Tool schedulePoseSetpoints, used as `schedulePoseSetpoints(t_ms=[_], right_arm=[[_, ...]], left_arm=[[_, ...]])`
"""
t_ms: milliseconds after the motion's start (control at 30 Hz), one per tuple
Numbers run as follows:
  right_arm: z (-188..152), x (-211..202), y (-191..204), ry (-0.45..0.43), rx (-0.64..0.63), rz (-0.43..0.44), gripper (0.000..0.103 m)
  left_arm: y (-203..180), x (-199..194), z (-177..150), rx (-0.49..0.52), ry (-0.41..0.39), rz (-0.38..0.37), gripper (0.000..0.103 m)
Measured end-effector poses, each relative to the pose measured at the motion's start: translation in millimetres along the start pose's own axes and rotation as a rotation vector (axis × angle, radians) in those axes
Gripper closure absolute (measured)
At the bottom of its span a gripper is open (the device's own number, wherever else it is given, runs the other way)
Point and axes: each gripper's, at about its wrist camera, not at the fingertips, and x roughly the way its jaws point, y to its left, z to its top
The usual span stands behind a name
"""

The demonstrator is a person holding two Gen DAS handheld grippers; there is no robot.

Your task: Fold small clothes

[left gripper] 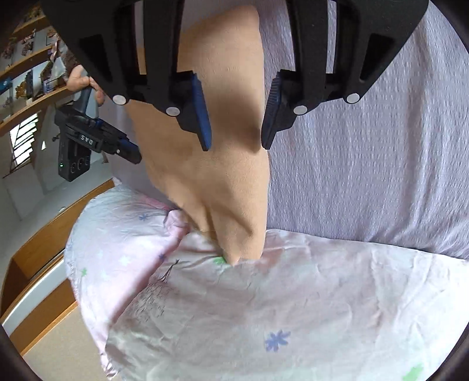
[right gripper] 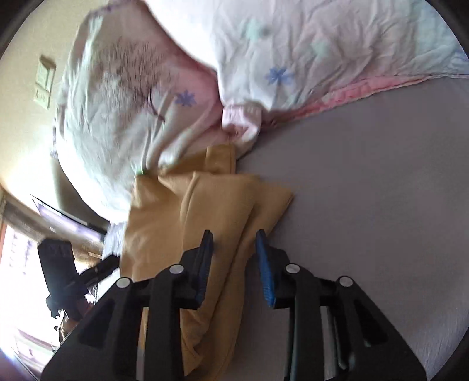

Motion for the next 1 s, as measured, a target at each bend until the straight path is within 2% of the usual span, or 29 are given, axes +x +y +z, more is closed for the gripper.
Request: schedulePoseSetpoints(t_ms=[33, 67, 100, 200, 267, 400, 467, 533, 567, 600, 633, 667, 767, 833, 900, 967, 1000], right_arm=[[4, -10, -1, -0.046, 0.015, 0.029, 0.063], [8, -14, -1, -0.054, 0.02, 0.048, 0.063], [11, -12, 1, -0.037, 0.023, 0.049, 0.063], [13, 9, 7, 0.046, 0.023, 0.006, 0.064], [13, 28, 12, 0.079, 0.013, 0.01, 0.099], [26, 27, 15, -0.048, 0.0, -0.011, 0.099], [29, 33, 19, -0.013, -0.015, -0.061, 0.098], [19, 23, 33, -0.01, -0.078, -0.106, 0.086], [10, 11, 40, -0.021, -0.098, -0.091, 0.078], [-2, -4, 46, -0.022, -0.107, -0.049, 0.053], [-14, -17, 50, -0.028, -0.108, -0.028, 0.039], [-26, -30, 52, -0.031, -0.112, -0.027, 0.039], [-61, -54, 48, -0.018, -0.097, -0.039, 0.038], [-76, -63, 38, -0.008, -0.076, -0.048, 0.032], [-87, -59, 30, 0.02, -0.039, -0.04, 0.031], [-93, -44, 25, 0.028, -0.009, -0.01, 0.032], [-95, -37, 25, 0.032, -0.019, -0.043, 0.04]], left_arm=[[-5, -10, -4, 0.024, -0.019, -0.023, 0.068], [-15, -17, -8, 0.059, -0.036, -0.043, 0.068], [-27, -21, -13, 0.099, -0.038, -0.07, 0.068], [-54, -13, -36, 0.194, 0.029, -0.118, 0.062], [-64, 4, -48, 0.239, 0.07, -0.09, 0.06], [-58, 28, -59, 0.224, 0.133, -0.044, 0.061], [-55, 33, -61, 0.211, 0.14, -0.043, 0.061], [-55, 26, -60, 0.204, 0.135, -0.064, 0.061], [-54, 19, -60, 0.204, 0.121, -0.076, 0.059], [-53, 12, -60, 0.207, 0.103, -0.08, 0.057], [-52, 6, -60, 0.213, 0.088, -0.081, 0.052], [-50, 2, -60, 0.215, 0.078, -0.073, 0.048], [-44, 5, -62, 0.199, 0.092, -0.051, 0.048], [-42, 6, -67, 0.185, 0.108, -0.058, 0.048], [-46, 4, -74, 0.191, 0.116, -0.064, 0.047], [-50, 2, -81, 0.224, 0.112, -0.061, 0.043], [-52, 5, -85, 0.242, 0.111, -0.022, 0.042]])
